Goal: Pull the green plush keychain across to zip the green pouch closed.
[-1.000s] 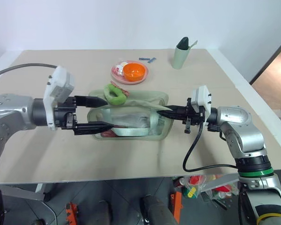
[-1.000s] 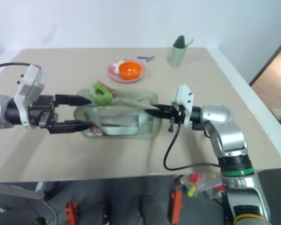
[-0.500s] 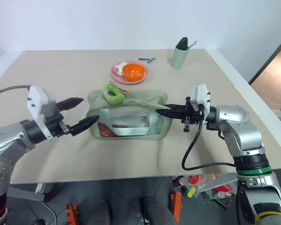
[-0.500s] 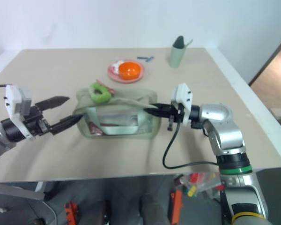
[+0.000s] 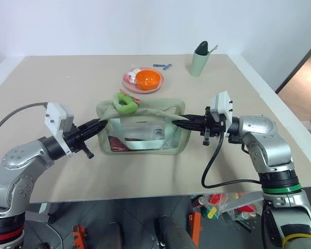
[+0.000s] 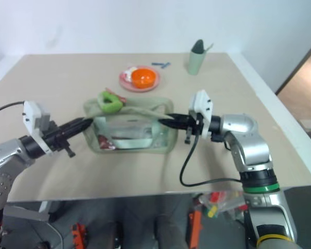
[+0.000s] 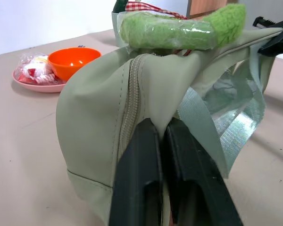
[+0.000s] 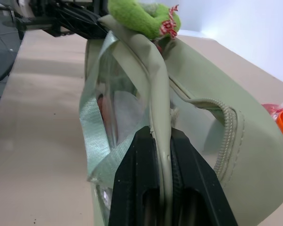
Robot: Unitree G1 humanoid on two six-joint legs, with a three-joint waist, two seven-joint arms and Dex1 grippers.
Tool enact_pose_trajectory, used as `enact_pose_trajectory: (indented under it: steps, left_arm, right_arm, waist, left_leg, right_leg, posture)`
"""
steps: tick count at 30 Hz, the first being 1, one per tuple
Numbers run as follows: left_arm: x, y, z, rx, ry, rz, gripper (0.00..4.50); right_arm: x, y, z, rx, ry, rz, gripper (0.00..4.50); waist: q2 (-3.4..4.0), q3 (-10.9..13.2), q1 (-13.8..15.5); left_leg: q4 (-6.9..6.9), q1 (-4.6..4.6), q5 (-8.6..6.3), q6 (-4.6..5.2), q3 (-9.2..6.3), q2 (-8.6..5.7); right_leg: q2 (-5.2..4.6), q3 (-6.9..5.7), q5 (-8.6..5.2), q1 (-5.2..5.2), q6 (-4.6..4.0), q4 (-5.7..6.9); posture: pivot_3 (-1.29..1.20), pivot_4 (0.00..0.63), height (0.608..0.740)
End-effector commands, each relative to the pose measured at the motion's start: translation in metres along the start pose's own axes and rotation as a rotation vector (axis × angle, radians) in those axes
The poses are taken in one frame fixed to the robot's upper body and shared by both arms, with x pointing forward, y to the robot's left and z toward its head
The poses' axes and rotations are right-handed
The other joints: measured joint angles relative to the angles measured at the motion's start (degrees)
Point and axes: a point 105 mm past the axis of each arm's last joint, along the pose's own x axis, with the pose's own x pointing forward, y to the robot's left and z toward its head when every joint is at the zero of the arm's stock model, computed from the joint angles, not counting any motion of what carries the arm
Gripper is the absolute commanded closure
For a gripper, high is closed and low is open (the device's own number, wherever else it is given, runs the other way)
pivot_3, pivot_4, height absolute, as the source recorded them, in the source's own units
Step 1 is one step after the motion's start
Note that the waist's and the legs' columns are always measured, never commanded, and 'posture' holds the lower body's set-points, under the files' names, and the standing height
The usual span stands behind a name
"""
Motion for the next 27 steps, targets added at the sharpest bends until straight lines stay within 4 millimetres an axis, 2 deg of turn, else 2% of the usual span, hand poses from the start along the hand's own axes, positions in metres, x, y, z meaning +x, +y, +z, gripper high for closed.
enact_pose_trajectory:
  steps: [1, 3, 5, 6, 9, 14, 16, 20, 26, 27]
  left_arm:
    - [0.005, -0.007, 0.002, 0.03, -0.002, -0.037, 4.5]
    - [0.007, -0.008, 0.002, 0.028, -0.005, -0.044, 4.5]
    - [0.01, -0.008, 0.003, 0.029, -0.011, -0.045, 4.5]
    - [0.012, -0.008, 0.004, 0.029, -0.014, -0.046, 4.5]
    - [0.017, -0.01, 0.006, 0.027, -0.025, -0.053, 4.5]
    - [0.023, -0.013, 0.006, 0.027, -0.028, -0.06, 4.5]
    - [0.024, -0.015, 0.006, 0.026, -0.029, -0.067, 4.5]
    - [0.026, -0.016, 0.005, 0.024, -0.031, -0.07, 4.5]
    - [0.027, -0.02, 0.004, 0.019, -0.036, -0.071, 4.5]
    - [0.027, -0.019, 0.004, 0.018, -0.035, -0.067, 4.5]
  right_arm:
    - [0.0, 0.006, 0.034, -0.05, -0.064, 0.038, 2.84]
    - [0.0, 0.009, 0.04, -0.06, -0.051, 0.057, 2.06]
    - [0.002, 0.013, 0.056, -0.077, -0.055, 0.087, 1.51]
    - [0.004, 0.016, 0.063, -0.088, -0.062, 0.099, 1.03]
    - [0.013, 0.021, 0.077, -0.148, -0.081, 0.124, 0.1]
    - [0.039, 0.021, 0.093, -0.239, -0.154, 0.118, 0.04]
    - [0.052, 0.022, 0.088, -0.233, -0.146, 0.136, 0.04]
    - [0.072, 0.008, 0.078, -0.257, -0.129, 0.087, 0.04]
    - [0.084, -0.007, 0.064, -0.27, -0.099, 0.059, 0.04]
    - [0.084, -0.008, 0.062, -0.271, -0.095, 0.058, 0.28]
  waist:
    - [0.0, 0.0, 0.11]
    - [0.0, 0.0, 0.31]
    - [0.01, 0.01, 0.48]
    - [0.02, 0.01, 0.51]
    - [-0.01, -0.01, 0.55]
    - [-0.02, -0.01, 0.65]
    - [-0.01, -0.01, 0.68]
    - [-0.02, -0.02, 0.86]
    - [-0.02, -0.02, 0.91]
    - [-0.02, -0.02, 0.92]
  left_leg:
    - [0.0, -0.01, 0.0, 0.0, 0.0, -0.01]
    - [0.0, -0.02, 0.0, 0.0, 0.0, -0.02]
    - [0.0, -0.02, 0.0, 0.0, 0.01, -0.04]
    - [0.0, -0.04, 0.0, 0.0, 0.01, -0.07]
    - [0.02, -0.05, 0.0, 0.0, -0.01, -0.07]
    - [0.02, -0.08, 0.0, 0.0, -0.02, -0.08]
    - [0.03, -0.09, 0.0, 0.0, -0.03, -0.08]
    - [0.07, -0.15, 0.0, 0.0, -0.02, -0.1]
    - [0.08, -0.22, 0.0, 0.0, -0.02, -0.18]
    - [0.08, -0.22, 0.0, 0.0, -0.02, -0.18]
  right_leg:
    - [-0.01, 0.0, 0.0, 0.0, 0.0, 0.0]
    - [-0.02, 0.0, 0.0, -0.01, 0.01, -0.01]
    - [-0.05, 0.0, -0.02, 0.0, 0.02, -0.01]
    - [-0.07, 0.0, -0.02, -0.01, 0.02, -0.01]
    - [-0.07, -0.02, -0.02, 0.0, 0.03, -0.02]
    - [-0.09, -0.03, -0.01, 0.0, 0.05, -0.05]
    - [-0.1, -0.07, -0.01, 0.01, 0.05, -0.05]
    - [-0.17, -0.13, -0.01, 0.01, 0.08, -0.06]
    - [-0.31, -0.18, -0.04, 0.0, 0.22, -0.06]
    - [-0.31, -0.18, -0.01, 0.0, 0.28, -0.06]
  posture:
    - [0.0, 0.15, 0.74]
    - [0.0, 0.15, 0.74]
    - [0.0, 0.15, 0.74]
    - [0.0, 0.15, 0.74]
    - [0.0, 0.15, 0.74]
    - [0.0, 0.15, 0.74]
    - [0.0, 0.15, 0.74]
    - [0.0, 0.15, 0.74]
    - [0.0, 0.15, 0.74]
    - [0.0, 0.15, 0.74]
